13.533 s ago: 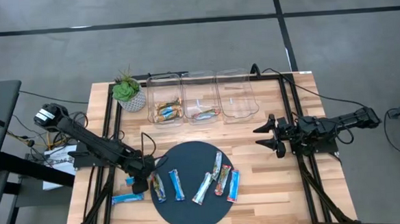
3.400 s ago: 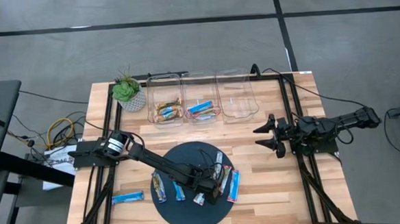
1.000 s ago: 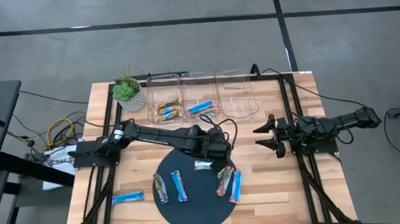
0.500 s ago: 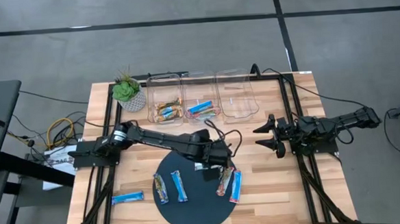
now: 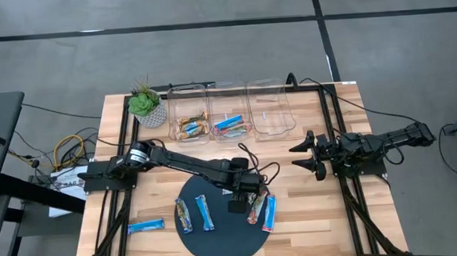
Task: Pick and place Granola Bars by type
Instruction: Put the orange bar into the left transparent bin
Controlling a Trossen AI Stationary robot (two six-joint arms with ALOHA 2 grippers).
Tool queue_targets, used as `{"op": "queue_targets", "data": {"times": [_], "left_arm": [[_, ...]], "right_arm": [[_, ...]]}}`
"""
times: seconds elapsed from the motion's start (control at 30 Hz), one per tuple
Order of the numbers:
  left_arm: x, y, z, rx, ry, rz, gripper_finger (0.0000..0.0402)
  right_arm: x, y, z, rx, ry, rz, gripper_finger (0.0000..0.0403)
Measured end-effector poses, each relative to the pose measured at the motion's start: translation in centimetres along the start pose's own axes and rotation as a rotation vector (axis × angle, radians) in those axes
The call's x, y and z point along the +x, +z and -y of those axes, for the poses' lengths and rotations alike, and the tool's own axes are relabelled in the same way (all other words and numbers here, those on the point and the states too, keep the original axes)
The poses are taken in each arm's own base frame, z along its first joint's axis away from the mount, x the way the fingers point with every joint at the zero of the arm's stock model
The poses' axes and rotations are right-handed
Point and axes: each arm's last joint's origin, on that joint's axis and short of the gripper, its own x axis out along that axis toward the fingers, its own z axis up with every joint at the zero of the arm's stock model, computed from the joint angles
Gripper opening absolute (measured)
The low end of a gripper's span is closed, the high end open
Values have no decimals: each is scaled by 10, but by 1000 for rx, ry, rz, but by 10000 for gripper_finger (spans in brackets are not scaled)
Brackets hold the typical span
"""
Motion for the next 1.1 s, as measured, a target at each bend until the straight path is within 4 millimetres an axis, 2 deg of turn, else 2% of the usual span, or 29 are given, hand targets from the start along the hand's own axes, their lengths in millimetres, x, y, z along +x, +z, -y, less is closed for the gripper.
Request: {"op": "queue_targets", "data": {"times": [0.4,1.1], "left_arm": [[27,-15,-1,-7,-4,-19,224],[57,-31,-6,-56,-16,-8,224]], "right_arm": [[0,0,0,0,0,0,244],[0,0,0,0,0,0,244]]}}
